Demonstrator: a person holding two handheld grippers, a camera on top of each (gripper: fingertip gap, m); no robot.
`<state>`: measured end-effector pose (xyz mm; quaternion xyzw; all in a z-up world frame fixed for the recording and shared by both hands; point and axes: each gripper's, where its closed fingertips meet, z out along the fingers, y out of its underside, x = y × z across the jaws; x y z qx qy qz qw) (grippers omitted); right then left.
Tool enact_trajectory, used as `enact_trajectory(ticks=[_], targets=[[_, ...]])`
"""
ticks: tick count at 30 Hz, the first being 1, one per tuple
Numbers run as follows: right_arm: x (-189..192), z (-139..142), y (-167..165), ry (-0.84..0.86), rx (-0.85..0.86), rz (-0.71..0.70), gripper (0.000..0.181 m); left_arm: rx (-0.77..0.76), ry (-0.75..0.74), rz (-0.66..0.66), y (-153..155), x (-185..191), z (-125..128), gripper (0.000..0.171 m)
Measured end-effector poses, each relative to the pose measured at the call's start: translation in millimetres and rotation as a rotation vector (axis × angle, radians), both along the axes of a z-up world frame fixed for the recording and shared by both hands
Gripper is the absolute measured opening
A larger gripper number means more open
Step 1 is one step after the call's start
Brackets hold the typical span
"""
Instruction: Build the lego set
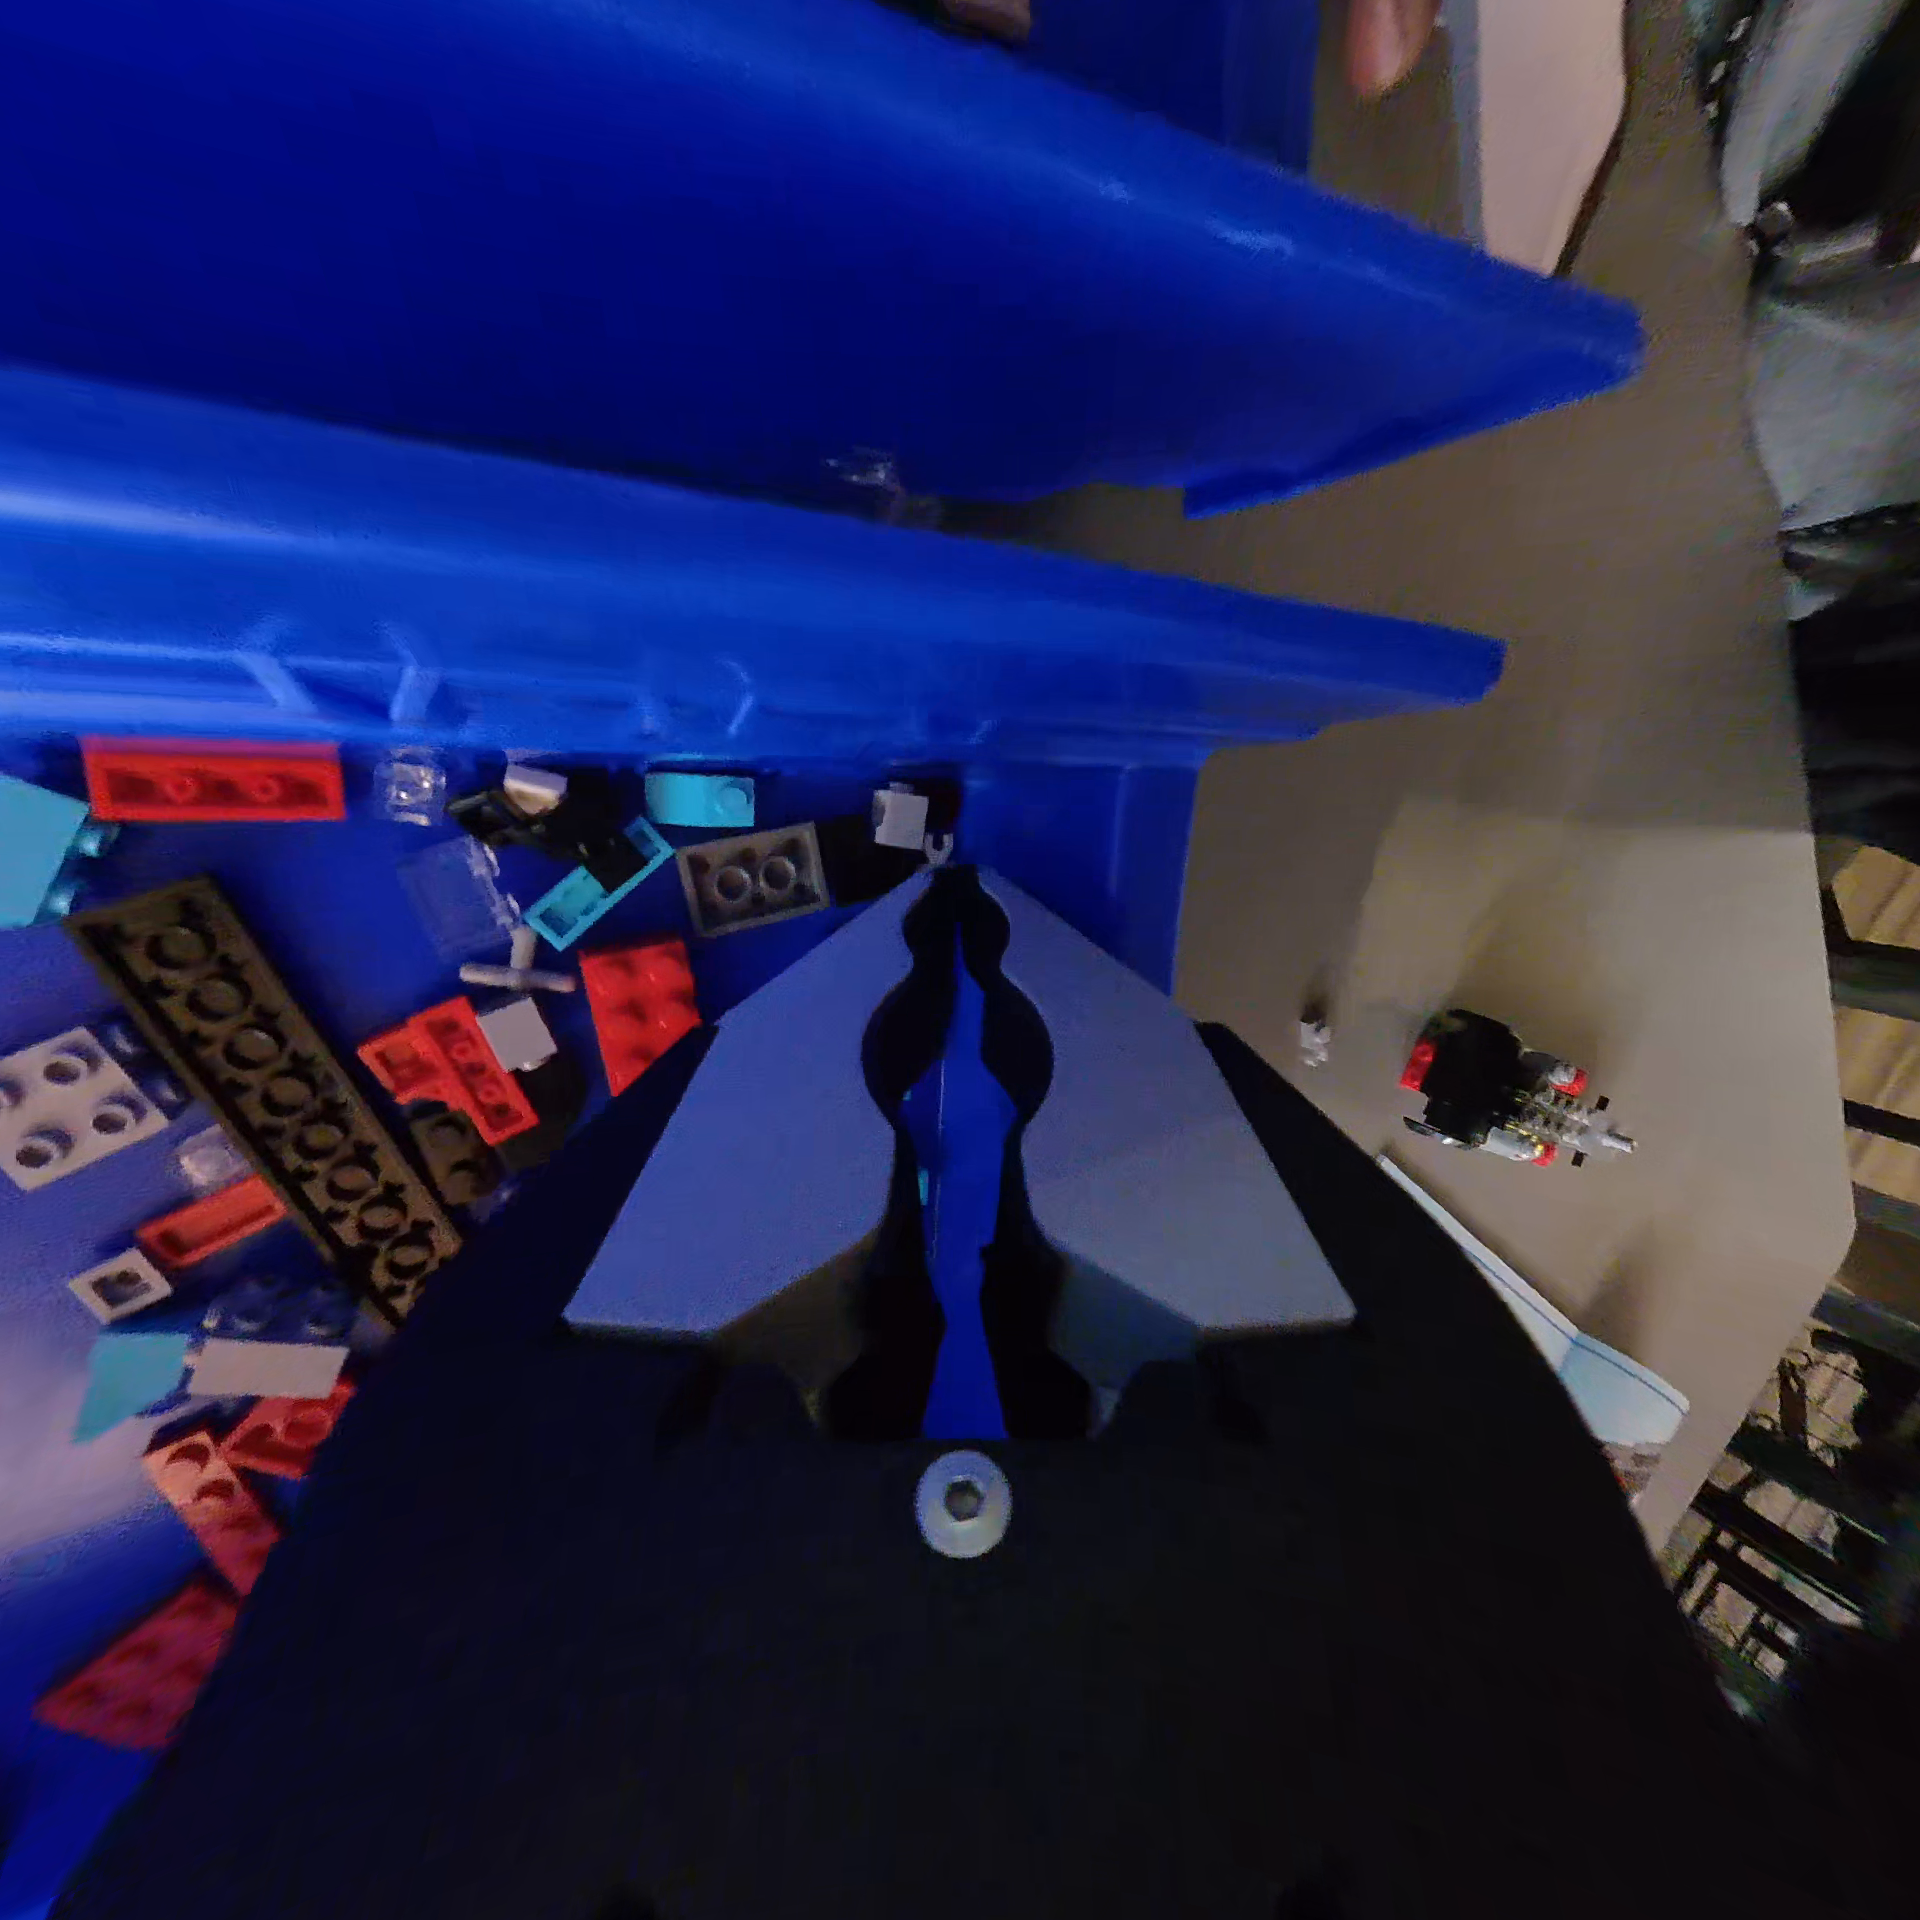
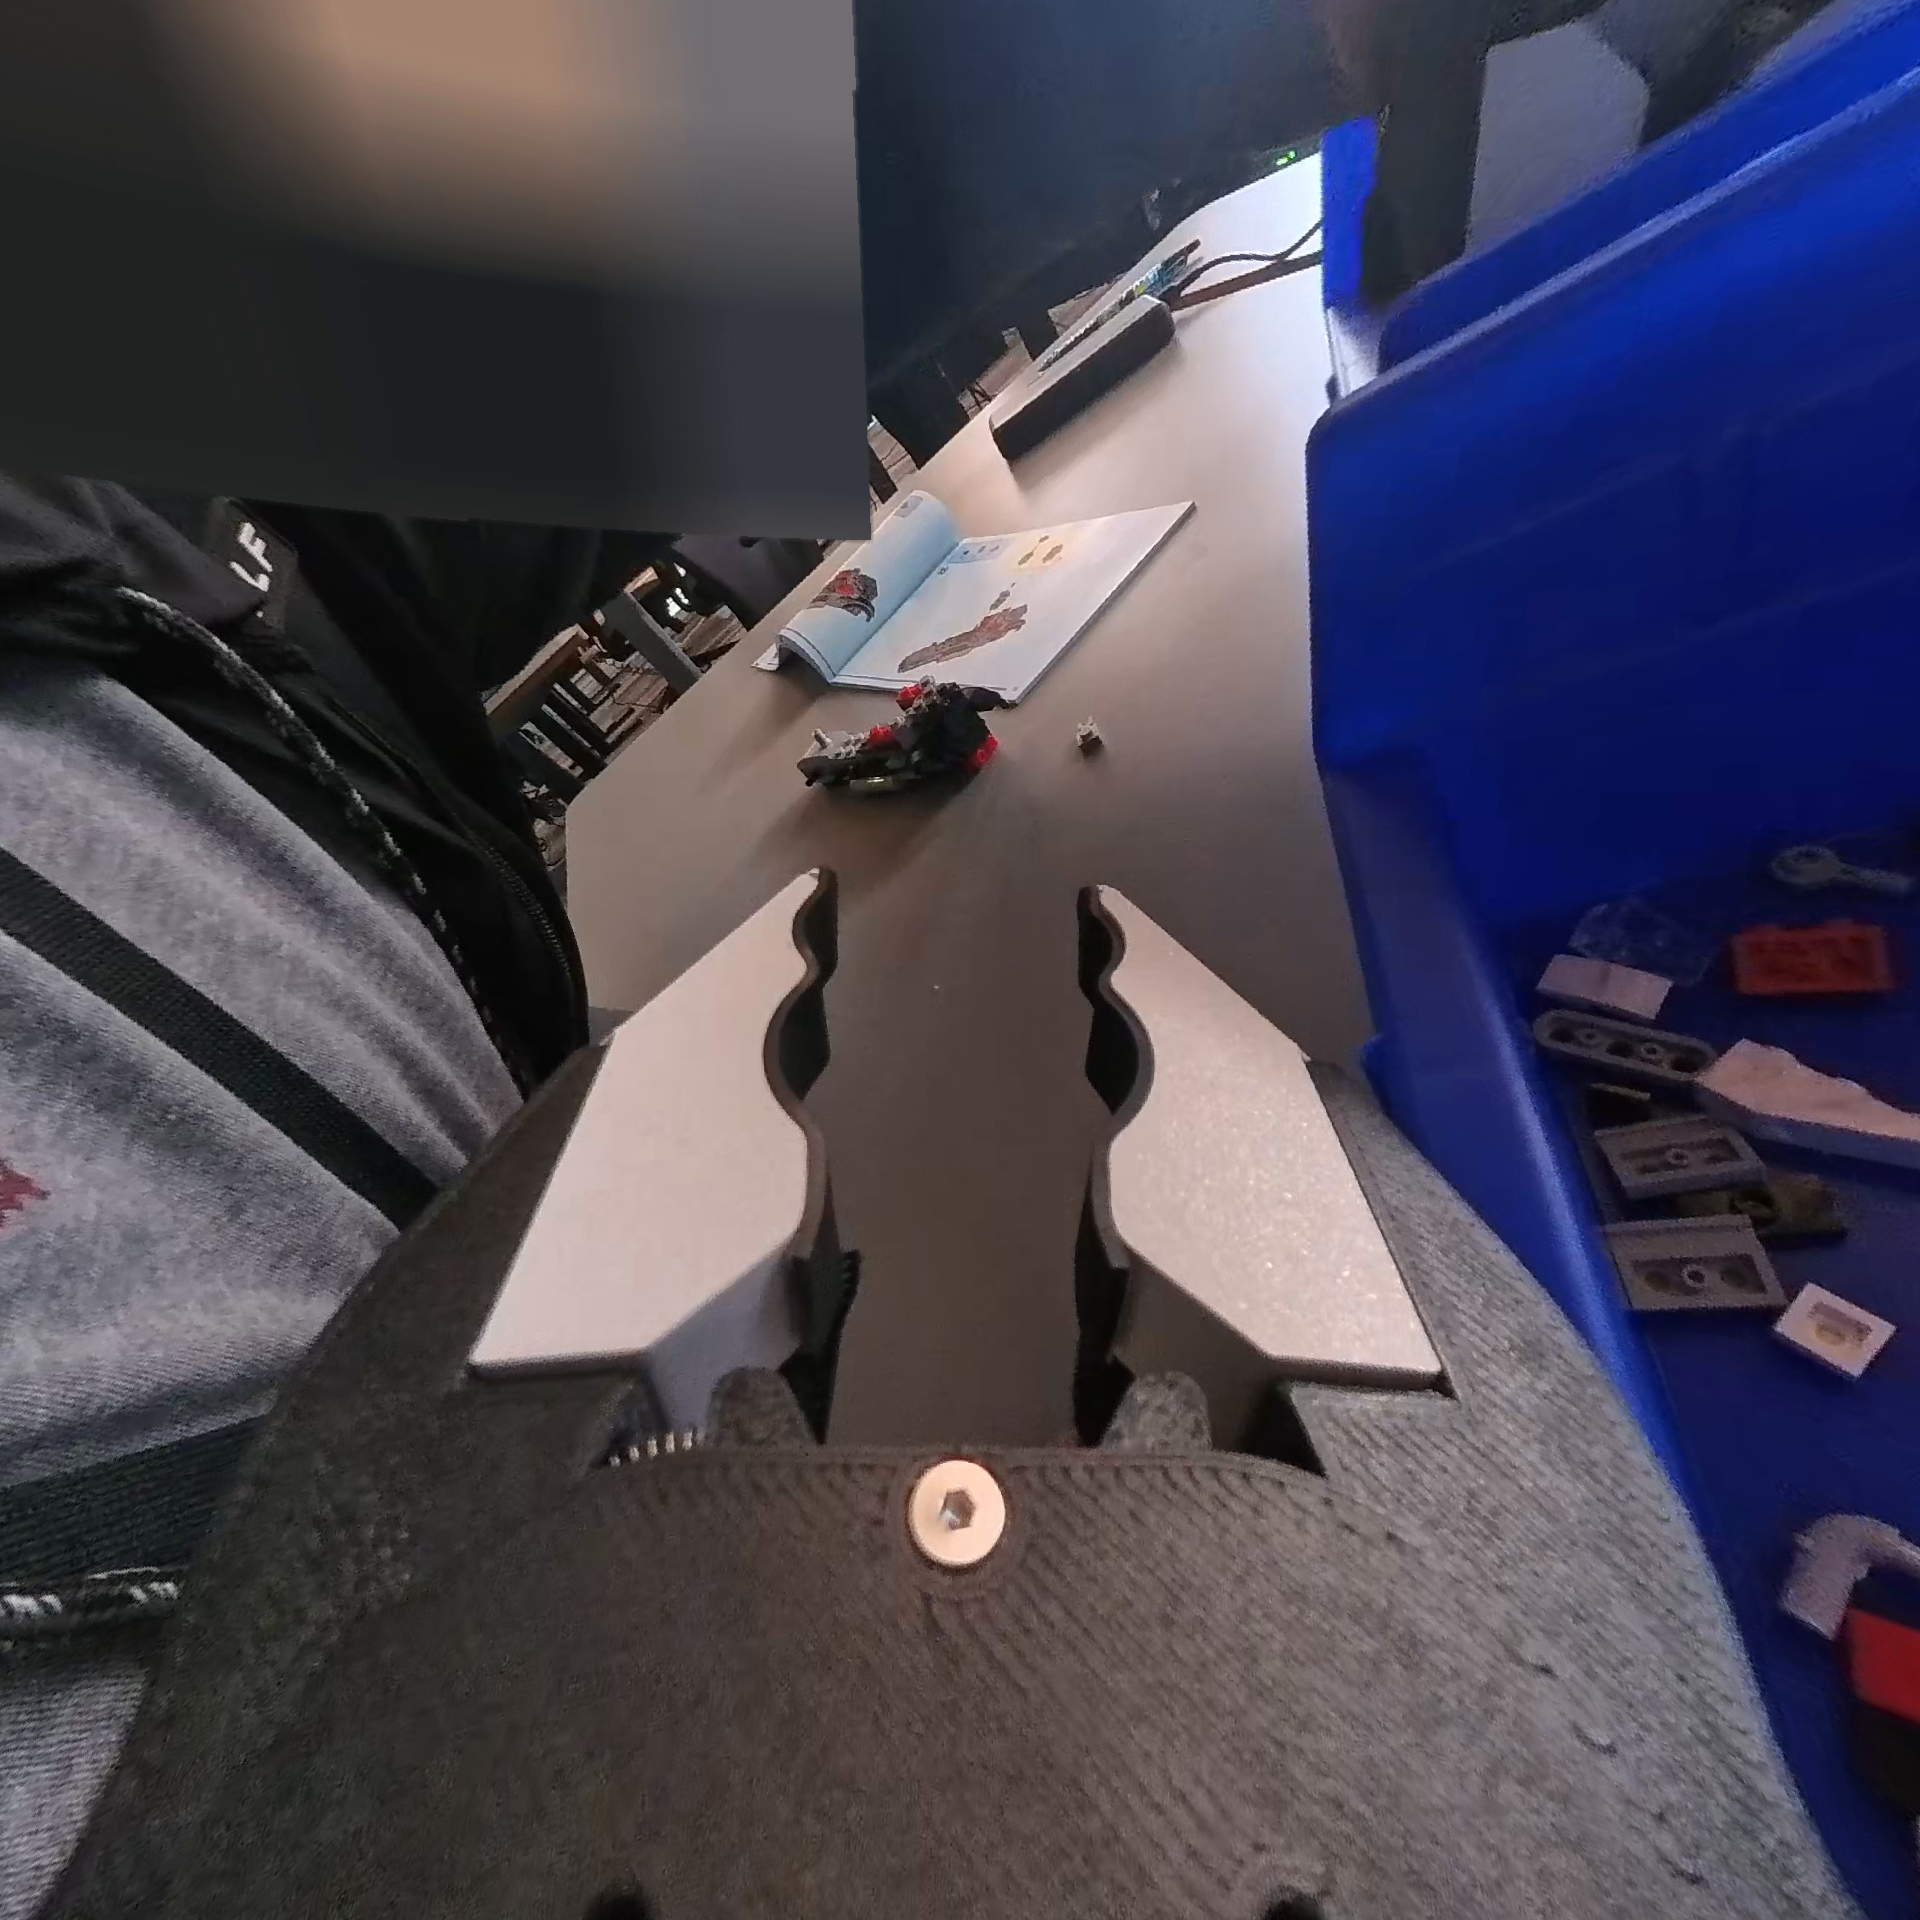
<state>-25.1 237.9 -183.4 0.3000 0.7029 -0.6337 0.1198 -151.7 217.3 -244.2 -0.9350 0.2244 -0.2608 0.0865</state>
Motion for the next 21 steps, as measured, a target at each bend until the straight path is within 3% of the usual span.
enact_trajectory(ticks=[9, 14, 21], targets=[[-0.3, 0.3, 0.1, 0.000, -0.002, -0.001, 0.047, 0.036, 0.068, -0.070, -0.6, -6.4, -5.2, 0.001], [-0.3, 0.3, 0.2, 0.000, -0.002, -0.001, 0.047, 0.054, 0.165, -0.039, -4.1, -28.5, -3.6, 0.001], [-0.4, 0.1, 0.1, -0.002, -0.001, -0.001, 0.047, 0.107, 0.163, 0.013, -5.4, -32.2, 9.5, 0.001]])
